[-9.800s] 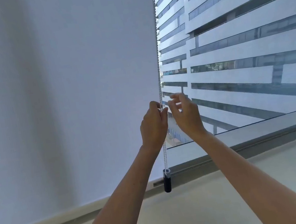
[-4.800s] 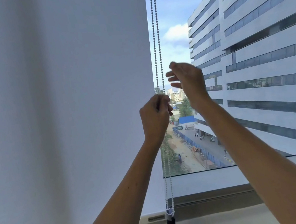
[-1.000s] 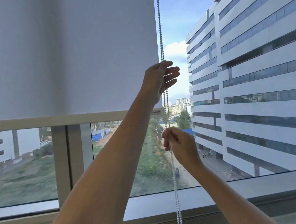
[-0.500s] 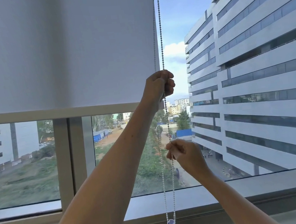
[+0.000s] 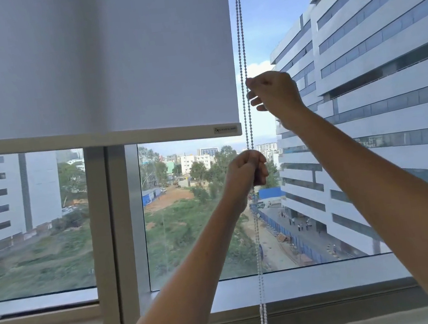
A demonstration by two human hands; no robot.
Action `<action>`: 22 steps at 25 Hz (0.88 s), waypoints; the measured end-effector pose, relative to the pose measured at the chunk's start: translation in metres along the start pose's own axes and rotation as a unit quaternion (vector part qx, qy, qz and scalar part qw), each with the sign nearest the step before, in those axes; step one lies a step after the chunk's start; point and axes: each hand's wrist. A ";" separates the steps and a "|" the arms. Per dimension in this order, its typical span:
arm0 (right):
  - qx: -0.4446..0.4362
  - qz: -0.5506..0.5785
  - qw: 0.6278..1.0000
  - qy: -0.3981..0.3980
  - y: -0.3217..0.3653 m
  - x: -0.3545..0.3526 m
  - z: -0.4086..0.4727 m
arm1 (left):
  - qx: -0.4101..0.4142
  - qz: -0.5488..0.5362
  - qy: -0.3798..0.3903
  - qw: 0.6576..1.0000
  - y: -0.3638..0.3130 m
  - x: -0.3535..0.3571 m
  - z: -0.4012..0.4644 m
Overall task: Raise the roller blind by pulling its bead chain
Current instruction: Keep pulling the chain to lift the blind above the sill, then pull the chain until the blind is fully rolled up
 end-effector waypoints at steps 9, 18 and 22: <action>0.015 0.009 1.000 0.008 0.003 0.003 0.009 | -0.059 -0.019 -0.023 0.998 0.065 -0.015 -0.059; 0.024 0.030 0.999 0.038 0.004 0.009 -0.007 | -0.070 -0.029 -0.018 0.997 0.057 -0.018 -0.069; 0.031 0.087 0.994 0.051 0.006 0.008 -0.015 | -0.090 -0.042 0.005 0.995 0.049 -0.018 -0.070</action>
Point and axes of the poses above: each hand's wrist, its own z-axis towards the middle knuckle, its own x-axis out of the palm, y = z × x, and after that the axes turned 12 degrees about -z, right-handed
